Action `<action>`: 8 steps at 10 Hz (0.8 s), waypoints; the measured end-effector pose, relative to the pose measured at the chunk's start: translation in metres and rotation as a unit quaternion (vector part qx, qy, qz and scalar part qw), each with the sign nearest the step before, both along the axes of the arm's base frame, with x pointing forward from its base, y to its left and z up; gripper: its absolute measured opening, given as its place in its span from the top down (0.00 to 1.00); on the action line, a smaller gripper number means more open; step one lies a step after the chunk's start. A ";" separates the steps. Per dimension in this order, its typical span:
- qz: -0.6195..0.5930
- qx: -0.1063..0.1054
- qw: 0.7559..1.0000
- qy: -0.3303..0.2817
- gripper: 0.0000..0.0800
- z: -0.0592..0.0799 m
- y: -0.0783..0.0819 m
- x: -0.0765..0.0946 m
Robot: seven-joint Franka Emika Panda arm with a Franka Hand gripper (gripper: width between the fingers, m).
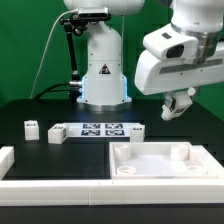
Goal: Assemble one leg
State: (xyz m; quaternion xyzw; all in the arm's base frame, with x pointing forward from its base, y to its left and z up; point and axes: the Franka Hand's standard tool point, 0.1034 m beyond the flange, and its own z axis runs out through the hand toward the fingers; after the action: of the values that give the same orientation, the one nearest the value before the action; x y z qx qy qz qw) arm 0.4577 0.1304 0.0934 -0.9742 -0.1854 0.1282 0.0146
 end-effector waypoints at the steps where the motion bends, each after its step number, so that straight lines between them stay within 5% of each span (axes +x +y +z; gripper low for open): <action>1: -0.003 0.012 0.999 -0.046 0.63 -0.002 -0.001 0.004; 4: 0.005 0.047 0.984 -0.174 0.63 -0.001 -0.008 0.024; 7: 0.000 0.055 0.979 -0.197 0.63 0.024 0.002 0.083; 8: 0.001 0.054 0.979 -0.195 0.63 0.019 0.001 0.077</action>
Offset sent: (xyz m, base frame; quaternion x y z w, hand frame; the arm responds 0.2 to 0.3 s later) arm 0.0610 0.0049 0.0152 0.0172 0.1954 -0.0342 0.9800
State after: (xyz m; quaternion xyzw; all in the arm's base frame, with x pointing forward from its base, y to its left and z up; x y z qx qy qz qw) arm 0.5345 0.1316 0.1123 -0.9780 -0.1920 -0.0749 0.0310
